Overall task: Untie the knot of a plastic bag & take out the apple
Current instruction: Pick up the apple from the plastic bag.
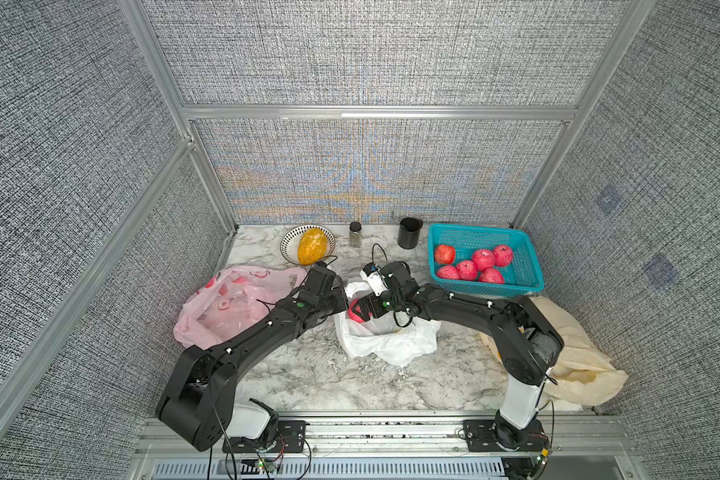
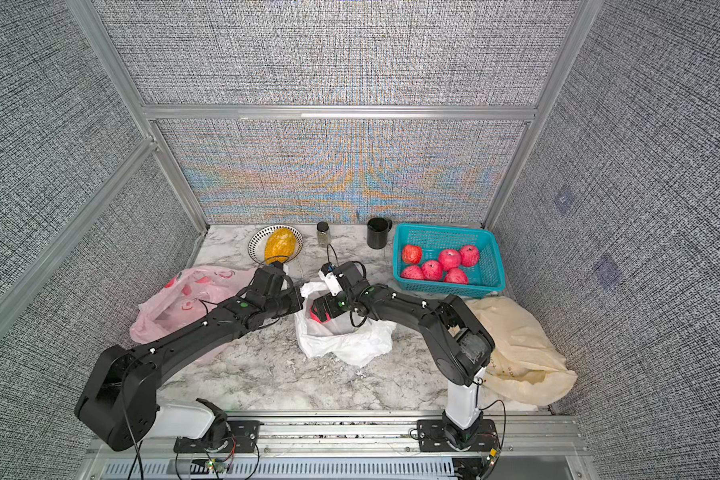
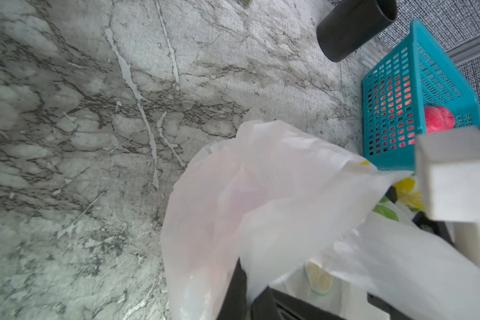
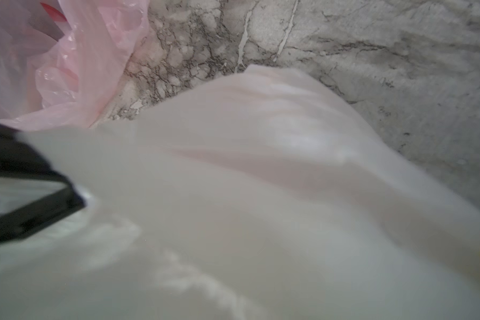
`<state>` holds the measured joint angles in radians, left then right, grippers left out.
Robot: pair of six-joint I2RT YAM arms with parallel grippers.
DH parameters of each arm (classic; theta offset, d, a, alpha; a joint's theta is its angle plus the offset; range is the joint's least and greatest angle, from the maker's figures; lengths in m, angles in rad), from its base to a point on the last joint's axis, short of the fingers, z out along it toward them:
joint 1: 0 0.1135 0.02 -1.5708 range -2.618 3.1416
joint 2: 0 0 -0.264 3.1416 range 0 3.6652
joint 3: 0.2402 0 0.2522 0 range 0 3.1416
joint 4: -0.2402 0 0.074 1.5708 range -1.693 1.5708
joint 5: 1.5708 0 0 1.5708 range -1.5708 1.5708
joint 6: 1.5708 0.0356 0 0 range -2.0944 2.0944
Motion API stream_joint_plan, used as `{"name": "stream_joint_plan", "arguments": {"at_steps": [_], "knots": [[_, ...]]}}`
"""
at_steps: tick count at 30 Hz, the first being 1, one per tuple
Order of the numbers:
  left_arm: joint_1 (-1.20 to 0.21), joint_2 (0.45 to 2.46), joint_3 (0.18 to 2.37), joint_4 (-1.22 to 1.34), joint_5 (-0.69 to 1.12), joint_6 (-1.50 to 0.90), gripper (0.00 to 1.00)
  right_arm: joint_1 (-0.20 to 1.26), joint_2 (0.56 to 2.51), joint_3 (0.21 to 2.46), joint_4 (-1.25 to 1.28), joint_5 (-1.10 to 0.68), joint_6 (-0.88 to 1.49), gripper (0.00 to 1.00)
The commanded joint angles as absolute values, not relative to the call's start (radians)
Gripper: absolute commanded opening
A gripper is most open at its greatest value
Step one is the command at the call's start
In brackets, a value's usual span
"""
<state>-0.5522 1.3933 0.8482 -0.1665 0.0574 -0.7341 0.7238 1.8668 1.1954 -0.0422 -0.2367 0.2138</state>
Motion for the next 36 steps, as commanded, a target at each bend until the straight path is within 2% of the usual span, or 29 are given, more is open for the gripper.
{"name": "stream_joint_plan", "arguments": {"at_steps": [1,16,28,36], "knots": [[-0.551,1.388,0.845,-0.169,0.053,-0.73,0.08,0.733,1.899,1.211,-0.001,-0.224,0.214,0.98],[-0.551,1.389,0.848,-0.176,0.055,-0.729,0.08,0.752,1.964,1.212,0.066,-0.212,0.239,0.97],[-0.552,1.397,0.853,-0.179,0.053,-0.729,0.08,0.755,1.967,1.203,0.069,-0.221,0.23,0.72],[-0.552,1.396,0.853,-0.179,0.045,-0.729,0.08,0.762,1.878,1.177,0.02,-0.244,0.212,0.69]]}}
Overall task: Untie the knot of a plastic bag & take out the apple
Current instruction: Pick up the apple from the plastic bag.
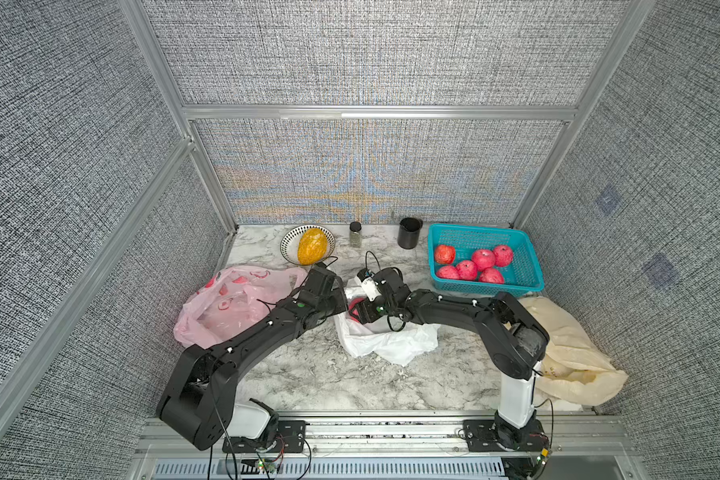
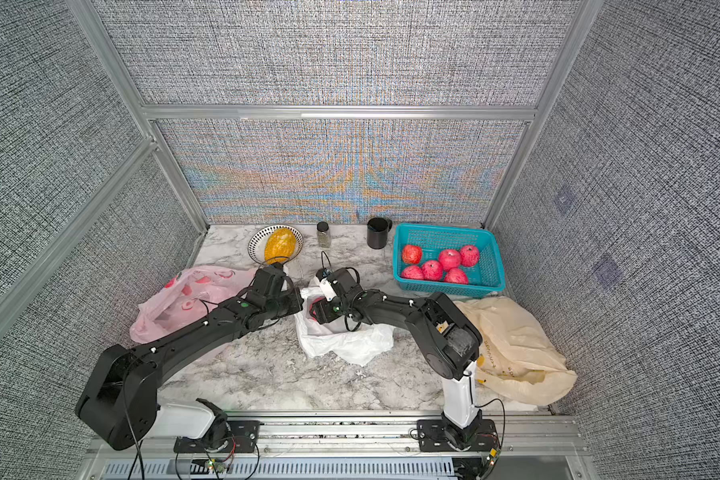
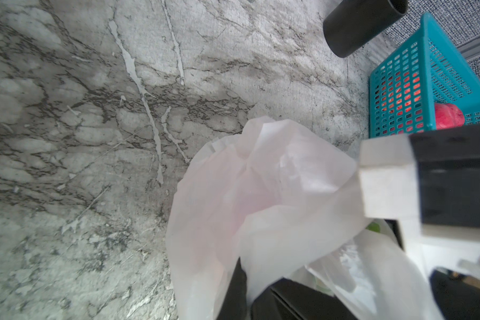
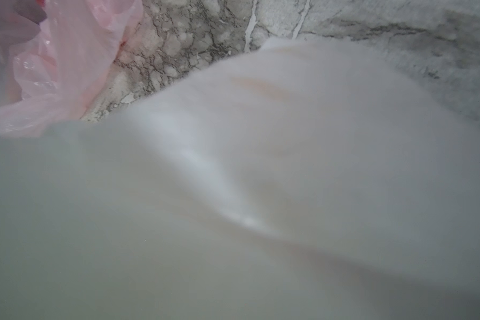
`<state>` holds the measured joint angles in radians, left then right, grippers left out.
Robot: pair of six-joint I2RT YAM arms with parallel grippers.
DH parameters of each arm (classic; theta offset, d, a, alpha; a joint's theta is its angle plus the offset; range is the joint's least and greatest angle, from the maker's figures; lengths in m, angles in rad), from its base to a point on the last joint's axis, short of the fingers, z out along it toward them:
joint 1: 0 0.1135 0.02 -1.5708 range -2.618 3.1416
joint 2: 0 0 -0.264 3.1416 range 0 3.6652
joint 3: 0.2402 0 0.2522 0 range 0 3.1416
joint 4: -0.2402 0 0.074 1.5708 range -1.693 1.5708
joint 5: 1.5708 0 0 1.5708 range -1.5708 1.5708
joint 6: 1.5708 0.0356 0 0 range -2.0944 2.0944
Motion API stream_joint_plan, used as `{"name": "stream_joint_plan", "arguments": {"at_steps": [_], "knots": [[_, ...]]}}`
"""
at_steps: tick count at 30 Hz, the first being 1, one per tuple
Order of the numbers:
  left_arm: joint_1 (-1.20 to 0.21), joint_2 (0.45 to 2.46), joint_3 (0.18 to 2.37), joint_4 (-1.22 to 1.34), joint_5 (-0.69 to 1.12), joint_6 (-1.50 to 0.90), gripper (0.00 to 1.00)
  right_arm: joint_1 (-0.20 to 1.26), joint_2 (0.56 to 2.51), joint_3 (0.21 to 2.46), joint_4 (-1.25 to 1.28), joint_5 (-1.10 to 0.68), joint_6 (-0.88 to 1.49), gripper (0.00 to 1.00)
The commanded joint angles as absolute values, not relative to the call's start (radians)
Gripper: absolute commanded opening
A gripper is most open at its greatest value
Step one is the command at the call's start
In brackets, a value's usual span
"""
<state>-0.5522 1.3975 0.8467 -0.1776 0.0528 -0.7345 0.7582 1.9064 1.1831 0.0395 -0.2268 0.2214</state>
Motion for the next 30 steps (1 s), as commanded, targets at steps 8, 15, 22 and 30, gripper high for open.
{"name": "stream_joint_plan", "arguments": {"at_steps": [8,15,22,30], "knots": [[-0.551,1.391,0.85,-0.182,0.038,-0.727,0.08,0.765,1.705,1.096,-0.075,-0.328,0.182,0.7],[-0.552,1.401,0.856,-0.179,0.037,-0.724,0.08,0.759,1.6,1.062,-0.211,-0.48,0.097,0.71],[-0.552,1.4,0.864,-0.188,0.036,-0.717,0.08,0.725,1.515,1.023,-0.188,-0.602,0.085,0.72],[-0.552,1.408,0.867,-0.187,0.035,-0.713,0.08,0.587,1.393,1.046,-0.05,-0.727,0.197,0.74]]}}
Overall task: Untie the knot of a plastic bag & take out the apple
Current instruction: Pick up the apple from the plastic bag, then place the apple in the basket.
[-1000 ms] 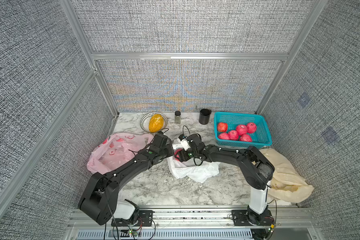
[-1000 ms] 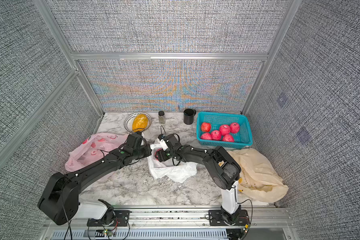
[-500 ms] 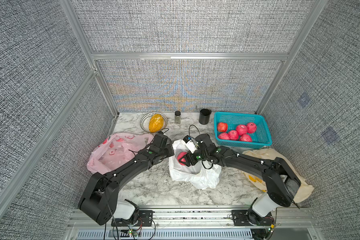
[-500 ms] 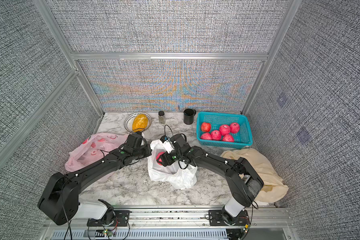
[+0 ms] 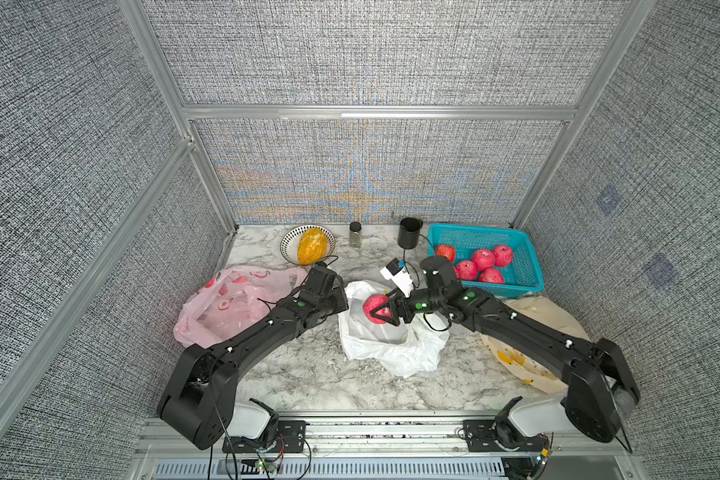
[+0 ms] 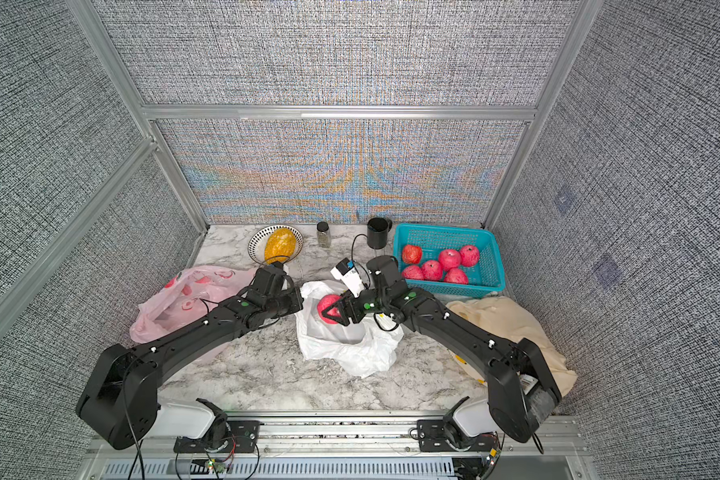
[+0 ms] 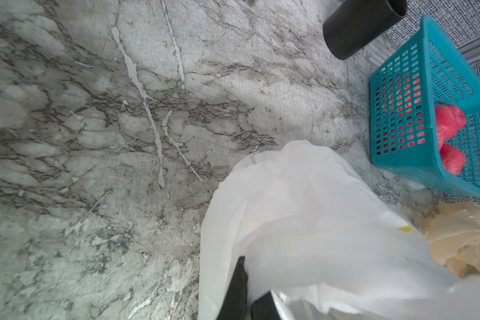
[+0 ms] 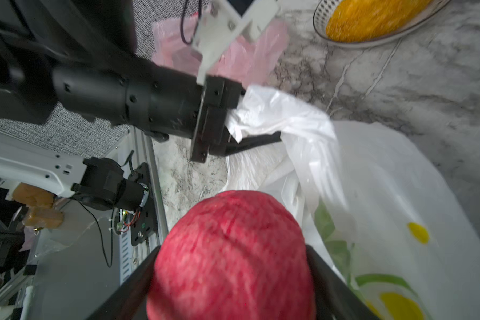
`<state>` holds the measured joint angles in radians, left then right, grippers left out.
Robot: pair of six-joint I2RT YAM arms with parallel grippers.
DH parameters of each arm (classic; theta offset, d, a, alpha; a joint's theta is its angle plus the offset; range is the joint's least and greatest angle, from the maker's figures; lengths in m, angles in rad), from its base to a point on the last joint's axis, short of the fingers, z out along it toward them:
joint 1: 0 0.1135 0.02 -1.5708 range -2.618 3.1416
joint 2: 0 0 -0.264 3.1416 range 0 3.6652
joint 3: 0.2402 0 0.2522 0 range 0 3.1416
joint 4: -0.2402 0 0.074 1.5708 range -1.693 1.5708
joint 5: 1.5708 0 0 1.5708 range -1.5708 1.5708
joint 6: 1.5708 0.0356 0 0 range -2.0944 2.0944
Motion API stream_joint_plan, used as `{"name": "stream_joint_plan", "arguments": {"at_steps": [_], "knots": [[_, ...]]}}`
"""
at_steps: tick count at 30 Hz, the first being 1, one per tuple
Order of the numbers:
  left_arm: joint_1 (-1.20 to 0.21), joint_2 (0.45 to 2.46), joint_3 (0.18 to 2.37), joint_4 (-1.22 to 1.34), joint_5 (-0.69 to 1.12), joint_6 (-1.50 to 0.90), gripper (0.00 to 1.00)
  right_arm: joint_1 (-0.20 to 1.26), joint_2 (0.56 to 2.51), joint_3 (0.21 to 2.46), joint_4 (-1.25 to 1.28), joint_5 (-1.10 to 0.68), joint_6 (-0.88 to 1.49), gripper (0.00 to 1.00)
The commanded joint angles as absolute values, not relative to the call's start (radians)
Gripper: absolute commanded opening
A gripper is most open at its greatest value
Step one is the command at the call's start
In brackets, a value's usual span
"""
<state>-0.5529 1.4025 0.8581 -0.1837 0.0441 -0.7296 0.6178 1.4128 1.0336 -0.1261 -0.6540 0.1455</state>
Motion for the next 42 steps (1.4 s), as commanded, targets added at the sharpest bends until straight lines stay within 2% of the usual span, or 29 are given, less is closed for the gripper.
{"name": "stream_joint_plan", "arguments": {"at_steps": [1,4,9,12,19,27,34,42], "knots": [[-0.552,1.407,0.867,-0.186,0.036,-0.713,0.08,0.568,1.387,1.052,-0.045,-0.722,0.205,0.74],[-0.555,1.408,0.873,-0.186,0.038,-0.704,0.08,0.468,1.372,1.069,-0.029,-0.661,0.235,0.76],[-0.561,1.405,0.877,-0.187,0.04,-0.693,0.09,0.272,1.38,1.093,0.006,-0.443,0.24,0.76],[-0.563,1.407,0.88,-0.185,0.041,-0.69,0.1,0.193,1.443,1.136,0.008,-0.33,0.21,0.76],[-0.571,1.405,0.888,-0.186,0.043,-0.677,0.12,0.068,1.651,1.221,0.046,-0.217,0.176,0.76],[-0.571,1.42,0.902,-0.19,0.053,-0.672,0.14,0.011,1.864,1.314,0.043,-0.144,0.141,0.77],[-0.571,1.431,0.915,-0.193,0.057,-0.665,0.18,-0.008,1.931,1.322,0.059,-0.127,0.148,0.78],[-0.572,1.446,0.93,-0.19,0.067,-0.662,0.33,-0.009,1.961,1.325,0.055,-0.123,0.152,0.88]]}}
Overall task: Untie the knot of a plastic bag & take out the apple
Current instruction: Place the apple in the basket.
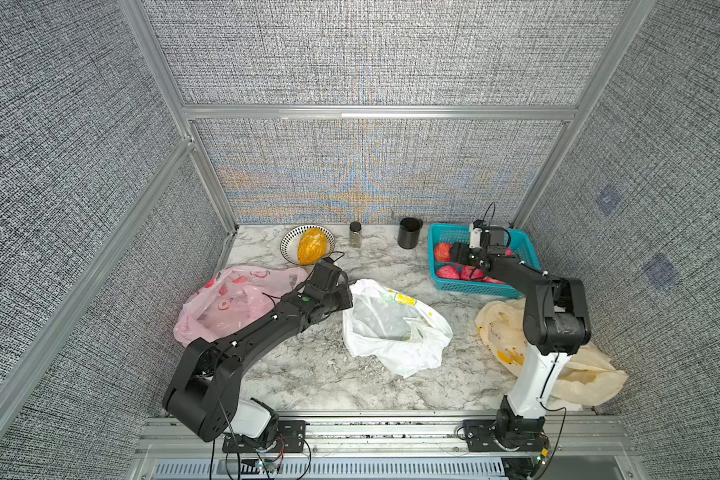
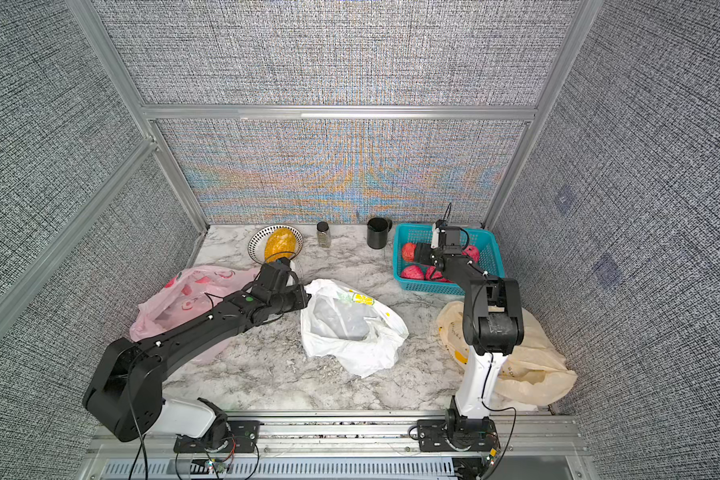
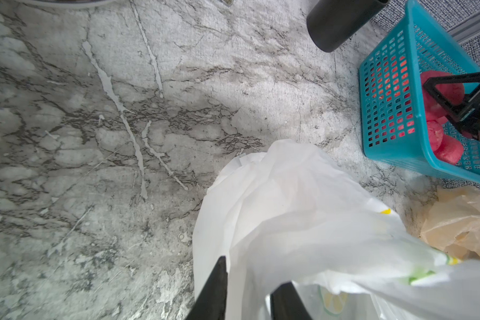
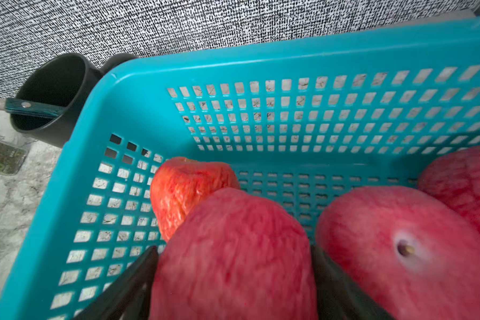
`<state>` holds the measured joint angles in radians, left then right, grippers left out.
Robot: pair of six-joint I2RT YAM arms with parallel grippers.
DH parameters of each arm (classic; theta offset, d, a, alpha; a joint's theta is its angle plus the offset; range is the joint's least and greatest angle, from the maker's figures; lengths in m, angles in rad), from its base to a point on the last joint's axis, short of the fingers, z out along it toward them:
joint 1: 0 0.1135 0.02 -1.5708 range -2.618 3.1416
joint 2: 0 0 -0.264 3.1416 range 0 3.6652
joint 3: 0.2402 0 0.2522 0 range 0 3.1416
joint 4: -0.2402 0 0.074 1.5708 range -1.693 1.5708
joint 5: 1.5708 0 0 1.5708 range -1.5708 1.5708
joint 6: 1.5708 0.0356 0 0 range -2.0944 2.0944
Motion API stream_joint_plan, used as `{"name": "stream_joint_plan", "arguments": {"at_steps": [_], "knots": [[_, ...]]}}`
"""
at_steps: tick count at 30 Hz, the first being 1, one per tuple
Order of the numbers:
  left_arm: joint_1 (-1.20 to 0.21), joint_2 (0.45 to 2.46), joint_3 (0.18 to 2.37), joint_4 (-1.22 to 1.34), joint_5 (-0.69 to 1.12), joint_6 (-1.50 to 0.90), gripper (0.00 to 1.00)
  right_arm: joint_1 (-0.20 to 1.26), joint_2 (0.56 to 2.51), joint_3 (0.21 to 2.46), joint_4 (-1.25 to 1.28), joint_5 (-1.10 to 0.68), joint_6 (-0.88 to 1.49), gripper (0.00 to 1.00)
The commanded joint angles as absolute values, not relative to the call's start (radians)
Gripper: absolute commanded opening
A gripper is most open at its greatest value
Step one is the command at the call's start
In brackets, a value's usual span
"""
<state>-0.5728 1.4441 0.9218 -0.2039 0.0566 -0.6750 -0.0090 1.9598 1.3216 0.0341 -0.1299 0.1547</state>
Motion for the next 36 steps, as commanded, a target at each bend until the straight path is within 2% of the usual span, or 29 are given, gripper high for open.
{"name": "stream_joint_plan", "arguments": {"at_steps": [1,5,10,12,15,16,17,22,28,32,36], "knots": [[-0.572,1.446,0.932,-0.192,0.067,-0.661,0.35,-0.009,1.96,1.324,0.054,-0.122,0.152,0.89],[-0.572,1.445,0.934,-0.193,0.066,-0.657,0.41,-0.009,1.944,1.322,0.051,-0.123,0.15,0.97],[-0.572,1.439,0.936,-0.199,0.059,-0.651,0.49,-0.008,1.9,1.321,0.036,-0.133,0.143,0.98],[-0.572,1.432,0.94,-0.208,0.049,-0.642,0.56,-0.003,1.866,1.32,0.023,-0.138,0.143,0.98],[-0.572,1.417,0.953,-0.228,0.019,-0.623,0.77,0.013,1.802,1.306,-0.001,-0.136,0.14,0.98],[-0.572,1.41,0.958,-0.232,0.008,-0.614,0.96,0.02,1.779,1.298,-0.008,-0.133,0.14,0.98],[-0.572,1.401,0.964,-0.239,-0.003,-0.601,1.0,0.03,1.751,1.287,-0.015,-0.133,0.138,0.98],[-0.572,1.35,1.014,-0.295,-0.077,-0.532,1.0,0.083,1.6,1.192,-0.026,-0.138,0.153,0.98],[-0.572,1.241,1.044,-0.336,-0.225,-0.424,1.0,0.09,1.37,0.93,0.139,-0.173,0.26,0.98],[-0.572,1.19,1.024,-0.314,-0.377,-0.357,1.0,0.086,1.281,0.721,0.315,-0.098,0.248,0.98],[-0.571,1.181,1.013,-0.318,-0.49,-0.309,1.0,0.08,1.275,0.626,0.368,0.021,0.204,0.98]]}}
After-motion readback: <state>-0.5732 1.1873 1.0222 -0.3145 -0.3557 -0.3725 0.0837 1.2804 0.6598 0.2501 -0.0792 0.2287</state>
